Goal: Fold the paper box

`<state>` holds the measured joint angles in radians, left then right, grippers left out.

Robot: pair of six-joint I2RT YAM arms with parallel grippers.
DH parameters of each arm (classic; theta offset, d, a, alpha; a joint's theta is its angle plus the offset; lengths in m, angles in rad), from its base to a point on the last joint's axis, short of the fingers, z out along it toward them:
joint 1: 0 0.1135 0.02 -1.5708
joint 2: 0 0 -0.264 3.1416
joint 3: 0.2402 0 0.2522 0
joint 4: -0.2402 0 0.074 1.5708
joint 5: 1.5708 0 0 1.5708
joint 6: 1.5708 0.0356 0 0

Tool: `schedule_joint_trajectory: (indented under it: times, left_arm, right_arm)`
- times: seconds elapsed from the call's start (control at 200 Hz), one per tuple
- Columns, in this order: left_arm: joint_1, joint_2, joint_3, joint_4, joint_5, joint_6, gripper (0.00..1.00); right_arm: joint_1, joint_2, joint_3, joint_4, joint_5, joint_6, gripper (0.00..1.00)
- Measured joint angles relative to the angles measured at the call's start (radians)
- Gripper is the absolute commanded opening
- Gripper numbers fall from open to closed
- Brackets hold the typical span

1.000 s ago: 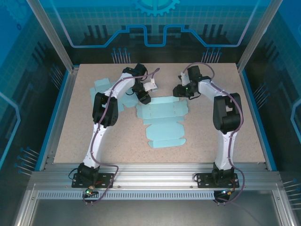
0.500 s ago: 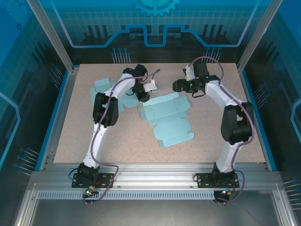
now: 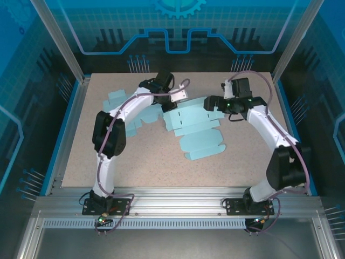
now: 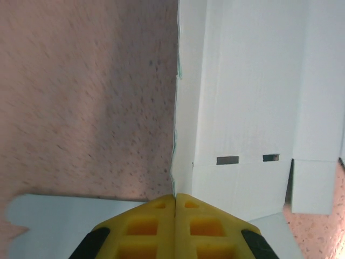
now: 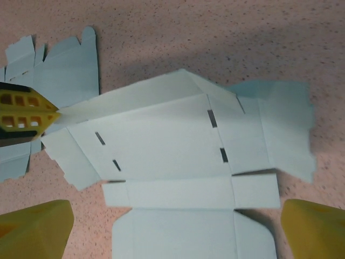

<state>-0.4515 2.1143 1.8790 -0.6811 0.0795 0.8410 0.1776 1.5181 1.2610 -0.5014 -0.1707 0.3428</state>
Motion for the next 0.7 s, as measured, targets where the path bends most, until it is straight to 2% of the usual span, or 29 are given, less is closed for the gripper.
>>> schedule_joint_trajectory:
  times: [0.25,0.41,0.585,0.7]
  left_arm:
    - [-0.122,-0.130,-0.318,0.340,-0.193,0.063,0.00]
    - [-0.184,-0.182,-0.548,0.618,-0.335,0.121,0.00]
    - [-0.241,-0.213,-0.641,0.880,-0.445,0.189,0.00]
    - [-0.280,-0.219,-0.692,1.072,-0.521,0.257,0.00]
  right_arm:
    - [-0.010,-0.177,-0.084,-0.045,0.030,0.023,1.00]
    - [-0.076,-0.266,-0.150,-0.072,0.009,0.069,0.98]
    - [-0.123,-0.312,-0.169,-0.083,-0.034,0.103,0.96]
    - [-0.124,-0.314,-0.169,-0.082,-0.058,0.120,0.89]
